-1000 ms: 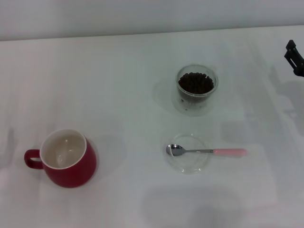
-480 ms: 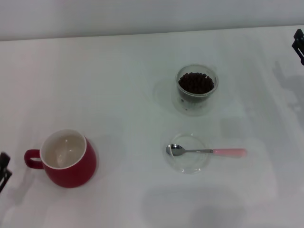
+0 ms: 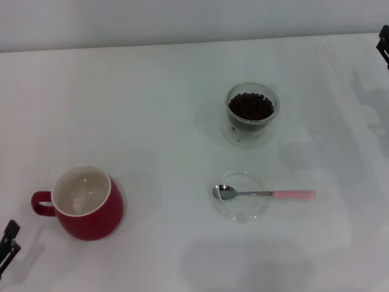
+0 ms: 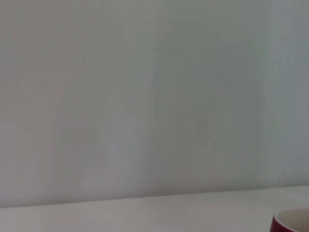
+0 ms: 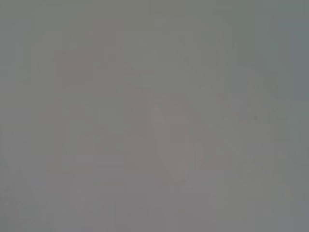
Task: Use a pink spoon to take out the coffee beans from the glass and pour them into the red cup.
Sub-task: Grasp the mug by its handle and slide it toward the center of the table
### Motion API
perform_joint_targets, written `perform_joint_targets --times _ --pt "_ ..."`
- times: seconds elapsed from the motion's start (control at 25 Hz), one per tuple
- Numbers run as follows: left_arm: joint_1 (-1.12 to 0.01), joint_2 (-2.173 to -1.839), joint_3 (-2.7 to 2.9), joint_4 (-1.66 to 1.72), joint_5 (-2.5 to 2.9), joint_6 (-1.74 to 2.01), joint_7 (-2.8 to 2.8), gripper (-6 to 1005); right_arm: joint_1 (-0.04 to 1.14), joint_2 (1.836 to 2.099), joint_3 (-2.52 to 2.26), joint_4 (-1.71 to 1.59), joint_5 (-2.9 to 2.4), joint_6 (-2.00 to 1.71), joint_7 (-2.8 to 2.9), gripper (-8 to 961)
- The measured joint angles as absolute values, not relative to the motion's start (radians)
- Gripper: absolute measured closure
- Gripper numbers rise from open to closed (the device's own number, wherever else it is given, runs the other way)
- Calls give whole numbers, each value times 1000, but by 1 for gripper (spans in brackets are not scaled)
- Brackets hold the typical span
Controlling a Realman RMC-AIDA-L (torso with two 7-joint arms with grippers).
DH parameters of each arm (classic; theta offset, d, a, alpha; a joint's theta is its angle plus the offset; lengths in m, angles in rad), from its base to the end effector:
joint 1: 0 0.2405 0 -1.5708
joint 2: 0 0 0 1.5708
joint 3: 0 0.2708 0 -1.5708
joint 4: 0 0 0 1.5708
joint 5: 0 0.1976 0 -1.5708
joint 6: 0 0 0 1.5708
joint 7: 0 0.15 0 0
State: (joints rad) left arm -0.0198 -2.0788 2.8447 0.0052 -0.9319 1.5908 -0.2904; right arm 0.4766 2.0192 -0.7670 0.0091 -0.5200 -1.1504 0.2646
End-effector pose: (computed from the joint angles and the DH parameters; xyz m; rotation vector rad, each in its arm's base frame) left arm -0.3784 0.1491 -0.0304 -1.8277 -0.5878 -0.7181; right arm 0.3795 0.3420 0.0435 -1.4248 0.6203 0.6069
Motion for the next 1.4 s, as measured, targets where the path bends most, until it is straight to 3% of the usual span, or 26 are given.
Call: perform_joint_targets --times 0.4,1.32,1.4 --pt "-131 -2078 2846 -2 -918 1462 -289 111 482 2023 -764 -11 -520 -1154 265 124" --pt "-249 -2077 2845 -16 -866 1311 -285 111 504 2027 -764 -11 -505 -1155 304 124" --pt "-255 -2078 2846 -16 -864 1303 -276 166 506 2027 -764 -11 -505 -1155 304 124"
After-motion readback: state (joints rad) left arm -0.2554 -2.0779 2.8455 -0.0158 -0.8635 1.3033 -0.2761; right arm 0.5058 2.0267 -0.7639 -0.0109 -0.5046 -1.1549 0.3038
